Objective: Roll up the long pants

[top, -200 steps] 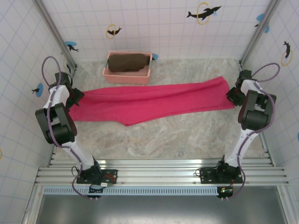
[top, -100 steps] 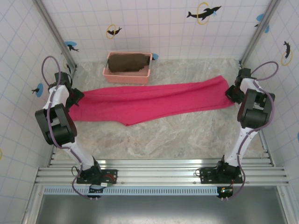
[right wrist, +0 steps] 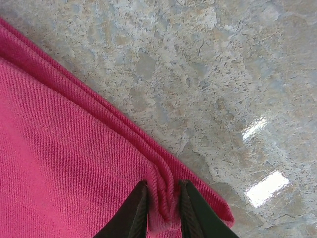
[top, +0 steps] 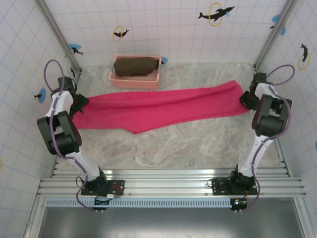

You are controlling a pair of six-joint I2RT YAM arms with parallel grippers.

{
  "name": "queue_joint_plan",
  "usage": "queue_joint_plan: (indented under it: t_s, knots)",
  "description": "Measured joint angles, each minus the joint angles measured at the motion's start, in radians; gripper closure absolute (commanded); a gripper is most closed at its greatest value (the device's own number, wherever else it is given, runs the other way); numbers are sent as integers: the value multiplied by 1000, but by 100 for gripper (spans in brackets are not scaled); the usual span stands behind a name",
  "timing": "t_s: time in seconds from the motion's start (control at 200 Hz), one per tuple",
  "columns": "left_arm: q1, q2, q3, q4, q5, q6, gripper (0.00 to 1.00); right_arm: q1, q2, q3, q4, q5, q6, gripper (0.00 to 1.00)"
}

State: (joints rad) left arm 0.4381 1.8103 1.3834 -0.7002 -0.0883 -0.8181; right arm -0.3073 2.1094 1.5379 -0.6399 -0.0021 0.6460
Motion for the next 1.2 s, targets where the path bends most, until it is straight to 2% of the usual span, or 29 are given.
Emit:
queue_joint_plan:
  t_s: [0.26,0.485,0.941,1.201]
  knots:
    - [-2,-6,-21,-2,0,0,5,8,3,34,-45,22,-11,79]
    - [-2,-19,-22,-1,-2,0,6,10,7,41,-55,33,-21,100]
    - [-2,-28,-27,-2,-4,0,7,9,-5,25,-55,42,-36,100]
    - [-2,-31,-27,-2,-4,8,6,-11,-189,-95,-79,71,-47,100]
